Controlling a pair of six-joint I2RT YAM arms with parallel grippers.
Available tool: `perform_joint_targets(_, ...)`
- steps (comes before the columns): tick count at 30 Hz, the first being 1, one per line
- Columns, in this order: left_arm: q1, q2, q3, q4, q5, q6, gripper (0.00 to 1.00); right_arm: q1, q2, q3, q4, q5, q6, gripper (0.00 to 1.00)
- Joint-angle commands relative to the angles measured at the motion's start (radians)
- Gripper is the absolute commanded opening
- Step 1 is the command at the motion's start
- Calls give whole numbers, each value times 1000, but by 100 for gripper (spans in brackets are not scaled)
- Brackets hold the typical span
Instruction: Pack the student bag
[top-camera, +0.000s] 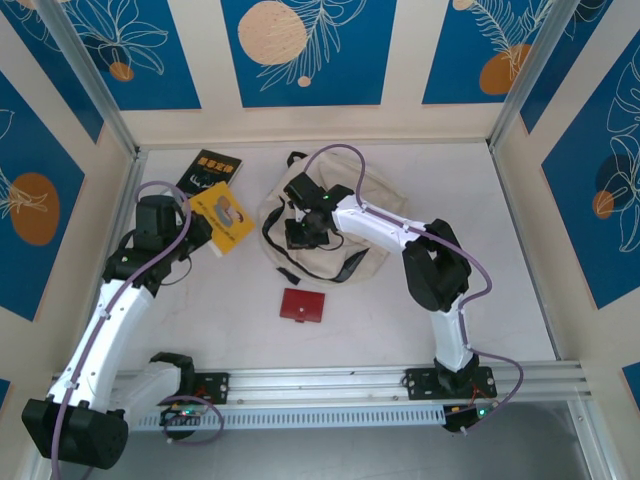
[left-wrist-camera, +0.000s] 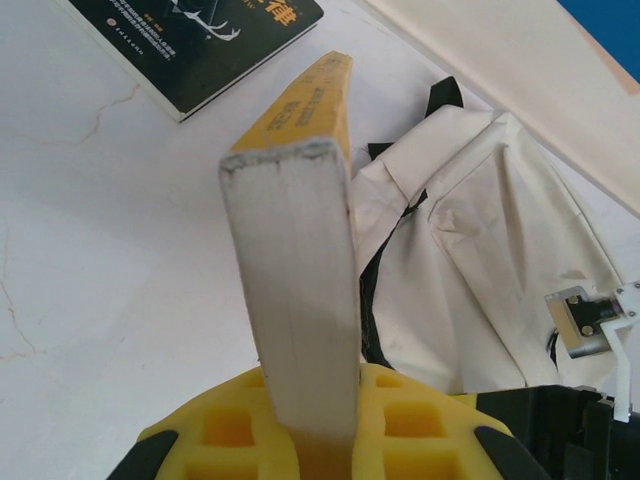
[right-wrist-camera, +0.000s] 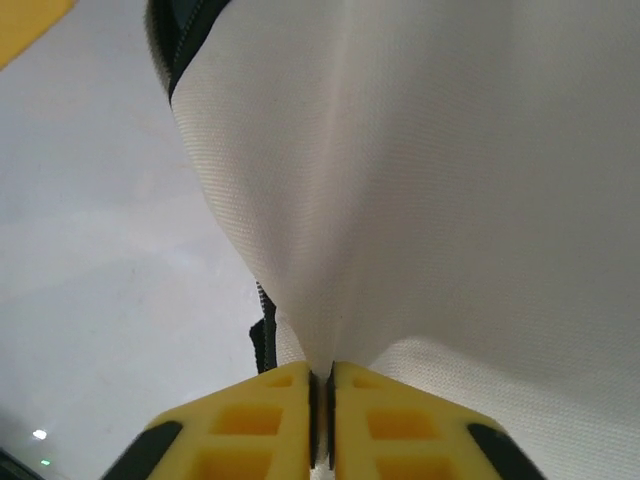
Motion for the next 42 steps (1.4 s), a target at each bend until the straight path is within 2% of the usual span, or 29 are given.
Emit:
perform_joint_targets(1, 20, -44, 52, 10, 11, 38, 0, -7, -19, 40, -37, 69, 1, 2)
perform_joint_targets(6, 22, -69, 52, -10, 55, 53, 0, -22, -81, 82, -58, 201, -25, 0)
perform_joint_targets(9, 25, -79, 49, -5, 134, 54, 0, -40, -106, 138, -61, 227, -45, 0)
perform_joint_targets(16, 28, -102, 19, 76, 299, -17, 0, -73, -74, 360, -83, 203, -87, 0)
perform_joint_targets(23, 28, -117, -43, 129, 419, -91, 0, -97, 13, 585, -124, 91, -98, 0)
perform_joint_targets(31, 26, -103, -140, 288, 573, -200, 0, -101, 51, 661, -133, 23, -91, 0)
perform_joint_targets(36, 18, -70, -170, 345, 564, -223, 0, -102, 46, 660, -135, 0, -80, 0)
perform_joint_targets(42, -44, 30, -213, 485, 458, -285, 0, -106, 33, 659, -130, -42, -71, 0)
